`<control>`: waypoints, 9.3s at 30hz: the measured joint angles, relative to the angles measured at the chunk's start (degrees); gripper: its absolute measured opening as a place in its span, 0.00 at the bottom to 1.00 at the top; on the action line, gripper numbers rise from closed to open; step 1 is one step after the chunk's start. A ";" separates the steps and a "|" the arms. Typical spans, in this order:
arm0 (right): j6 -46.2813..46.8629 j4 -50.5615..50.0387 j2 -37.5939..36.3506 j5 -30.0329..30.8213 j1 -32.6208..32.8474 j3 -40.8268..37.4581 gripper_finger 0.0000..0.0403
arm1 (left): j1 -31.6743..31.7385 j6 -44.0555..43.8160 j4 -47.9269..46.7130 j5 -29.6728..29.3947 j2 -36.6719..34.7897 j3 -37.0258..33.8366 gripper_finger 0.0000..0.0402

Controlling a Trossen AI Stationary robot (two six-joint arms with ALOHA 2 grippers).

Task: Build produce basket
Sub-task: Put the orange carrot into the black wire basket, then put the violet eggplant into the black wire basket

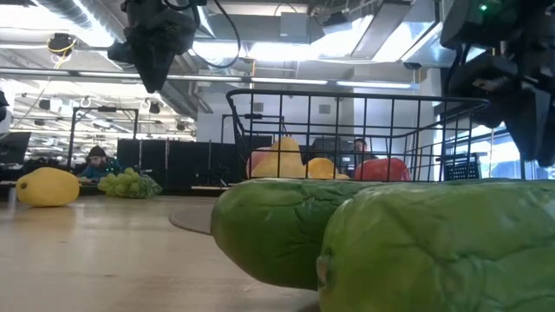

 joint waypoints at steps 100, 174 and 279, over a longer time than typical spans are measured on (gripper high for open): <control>5.16 -3.86 11.66 7.30 11.26 4.60 0.01 | 0.00 0.13 1.41 2.96 0.02 0.02 0.20; -74.39 -39.63 55.31 -6.12 -21.76 71.00 0.01 | 0.00 6.81 7.40 5.72 0.02 -0.02 0.20; -57.26 -40.45 45.68 10.37 -3.65 88.18 0.19 | -7.35 22.30 19.41 2.53 0.01 0.04 0.20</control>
